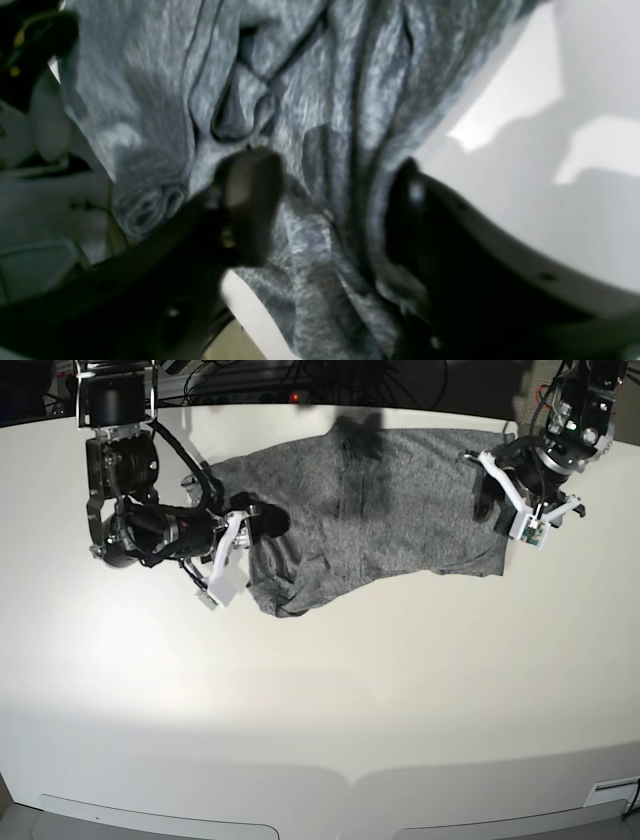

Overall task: Fold the T-shirt properly
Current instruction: 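Pull the bundle end with the right gripper toward the left gripper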

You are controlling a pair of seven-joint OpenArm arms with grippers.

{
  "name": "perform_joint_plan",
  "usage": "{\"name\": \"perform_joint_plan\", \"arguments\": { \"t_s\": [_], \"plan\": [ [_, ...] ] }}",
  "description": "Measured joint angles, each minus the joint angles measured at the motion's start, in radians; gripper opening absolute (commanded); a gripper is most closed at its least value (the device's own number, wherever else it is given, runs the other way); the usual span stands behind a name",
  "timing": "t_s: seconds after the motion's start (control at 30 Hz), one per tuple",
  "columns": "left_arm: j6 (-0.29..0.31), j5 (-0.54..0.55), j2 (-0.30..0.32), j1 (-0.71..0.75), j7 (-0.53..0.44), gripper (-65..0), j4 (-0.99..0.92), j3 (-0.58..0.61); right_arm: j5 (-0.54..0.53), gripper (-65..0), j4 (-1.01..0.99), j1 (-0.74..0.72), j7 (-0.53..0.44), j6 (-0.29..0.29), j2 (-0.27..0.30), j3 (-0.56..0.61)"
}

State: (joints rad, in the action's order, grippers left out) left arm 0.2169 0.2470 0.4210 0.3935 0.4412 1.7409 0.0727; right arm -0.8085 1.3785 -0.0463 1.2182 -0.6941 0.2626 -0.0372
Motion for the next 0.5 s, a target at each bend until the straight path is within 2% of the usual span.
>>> {"name": "perform_joint_plan", "arguments": {
  "t_s": [0.13,0.3,0.5],
  "plan": [
    [0.000,0.000,0.000,0.000,0.000,-35.4,0.000,0.000,0.097,-64.9,-0.001,0.002,-0.063,0.000,0.000,0.000],
    [0.000,-0.030,0.000,0.000,0.000,-35.4,0.000,0.000,0.179,-65.0,0.000,-0.010,-0.108,-0.011,0.003,-0.003],
    [0.000,-0.074,0.000,0.000,-0.040,-35.4,0.000,0.000,0.213,-65.0,0.029,-0.026,-0.061,-0.006,0.011,-0.127]
  ]
}}
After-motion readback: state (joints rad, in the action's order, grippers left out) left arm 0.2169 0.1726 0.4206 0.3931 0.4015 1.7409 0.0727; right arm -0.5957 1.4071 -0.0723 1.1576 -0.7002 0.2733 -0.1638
